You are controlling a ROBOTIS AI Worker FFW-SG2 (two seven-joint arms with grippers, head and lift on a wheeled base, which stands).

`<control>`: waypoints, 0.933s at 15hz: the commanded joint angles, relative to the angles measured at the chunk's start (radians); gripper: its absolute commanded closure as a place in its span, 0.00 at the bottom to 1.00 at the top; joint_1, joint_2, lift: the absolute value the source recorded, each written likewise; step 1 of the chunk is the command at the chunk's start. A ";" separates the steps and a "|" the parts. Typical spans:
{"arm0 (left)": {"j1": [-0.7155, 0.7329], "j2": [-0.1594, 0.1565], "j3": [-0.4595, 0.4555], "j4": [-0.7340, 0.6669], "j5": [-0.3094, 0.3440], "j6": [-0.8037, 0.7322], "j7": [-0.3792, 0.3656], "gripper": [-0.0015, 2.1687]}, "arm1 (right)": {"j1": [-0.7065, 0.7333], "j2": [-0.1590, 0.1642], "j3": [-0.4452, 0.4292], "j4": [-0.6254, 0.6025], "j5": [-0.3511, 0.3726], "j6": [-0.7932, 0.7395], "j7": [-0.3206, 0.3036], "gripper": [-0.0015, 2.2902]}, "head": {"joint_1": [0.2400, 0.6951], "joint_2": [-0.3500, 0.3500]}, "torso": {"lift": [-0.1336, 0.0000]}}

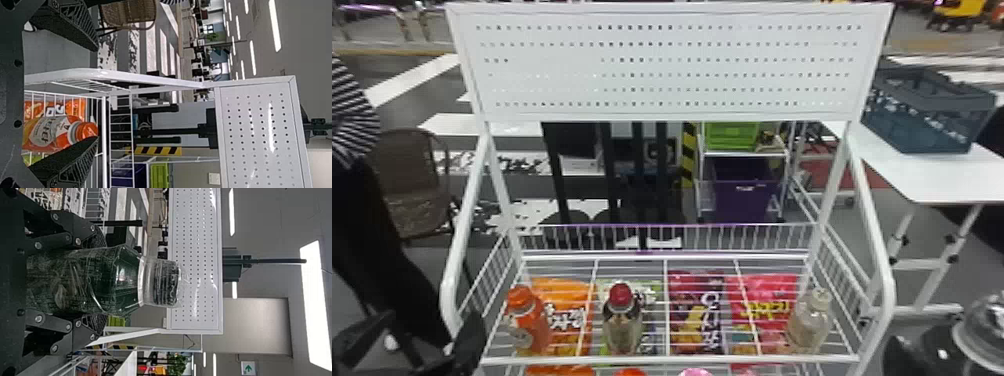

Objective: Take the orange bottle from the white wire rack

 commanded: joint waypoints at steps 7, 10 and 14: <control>-0.006 0.000 0.003 0.007 0.000 0.000 0.000 0.04 | -0.002 0.001 0.000 0.000 0.000 0.000 0.000 0.44 | 0.57 0.50 | 1.00; 0.002 -0.002 0.002 0.006 0.000 0.000 0.002 0.04 | -0.002 0.001 0.000 0.001 -0.002 0.000 0.000 0.44 | 0.57 0.50 | 1.00; 0.041 -0.009 -0.095 0.121 -0.028 -0.242 0.041 0.04 | 0.000 0.001 0.002 0.008 -0.003 -0.015 0.000 0.44 | 0.57 0.50 | 1.00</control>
